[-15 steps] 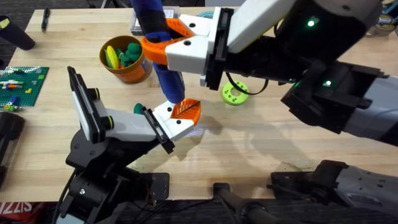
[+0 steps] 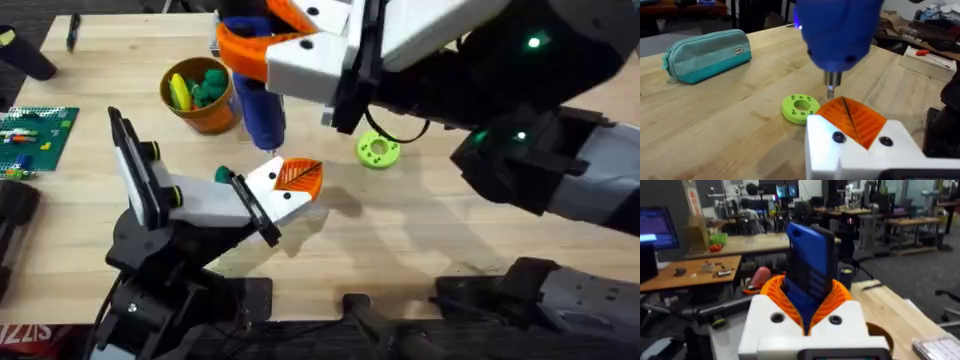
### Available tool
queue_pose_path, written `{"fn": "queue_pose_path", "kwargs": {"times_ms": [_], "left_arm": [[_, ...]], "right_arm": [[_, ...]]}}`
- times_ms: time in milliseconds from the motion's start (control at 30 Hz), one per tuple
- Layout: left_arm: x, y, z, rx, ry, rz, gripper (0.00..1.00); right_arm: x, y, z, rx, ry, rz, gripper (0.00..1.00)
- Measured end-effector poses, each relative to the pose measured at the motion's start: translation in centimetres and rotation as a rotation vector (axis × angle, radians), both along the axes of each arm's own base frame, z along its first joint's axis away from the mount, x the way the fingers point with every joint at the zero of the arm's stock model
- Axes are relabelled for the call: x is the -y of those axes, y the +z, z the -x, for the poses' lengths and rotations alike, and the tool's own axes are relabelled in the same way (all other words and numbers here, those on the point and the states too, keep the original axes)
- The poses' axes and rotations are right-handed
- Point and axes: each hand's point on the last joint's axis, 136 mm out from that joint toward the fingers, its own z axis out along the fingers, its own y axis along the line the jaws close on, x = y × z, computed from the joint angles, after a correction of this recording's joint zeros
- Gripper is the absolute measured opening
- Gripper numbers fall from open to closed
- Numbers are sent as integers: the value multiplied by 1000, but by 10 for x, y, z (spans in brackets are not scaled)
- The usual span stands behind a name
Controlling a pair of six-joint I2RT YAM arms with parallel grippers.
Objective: Pick up the gripper from the table and insert it into the empty holder that is missing its gripper. Then pick up a screw, insert it into the mounting hole, and use the screwdriver to tighten it. Finally, clean up the table by picking up the vegetable and placing it into the bucket.
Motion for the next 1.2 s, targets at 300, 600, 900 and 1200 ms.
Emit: {"fn": "queue_pose_path", "kwargs": {"times_ms": [300, 600, 900, 1200], "left_arm": [[0, 0, 0, 0, 0, 0, 20], [0, 0, 0, 0, 0, 0, 18], [0, 0, 0, 0, 0, 0, 18], [0, 0, 0, 0, 0, 0, 19]], "right_arm": [[-2, 5, 13, -22, 74, -22, 38], [-4, 3, 21, -29, 124, -9, 38], [-4, 2, 20, -13, 117, -3, 38], [-10, -10, 13, -22, 107, 18, 38]]}}
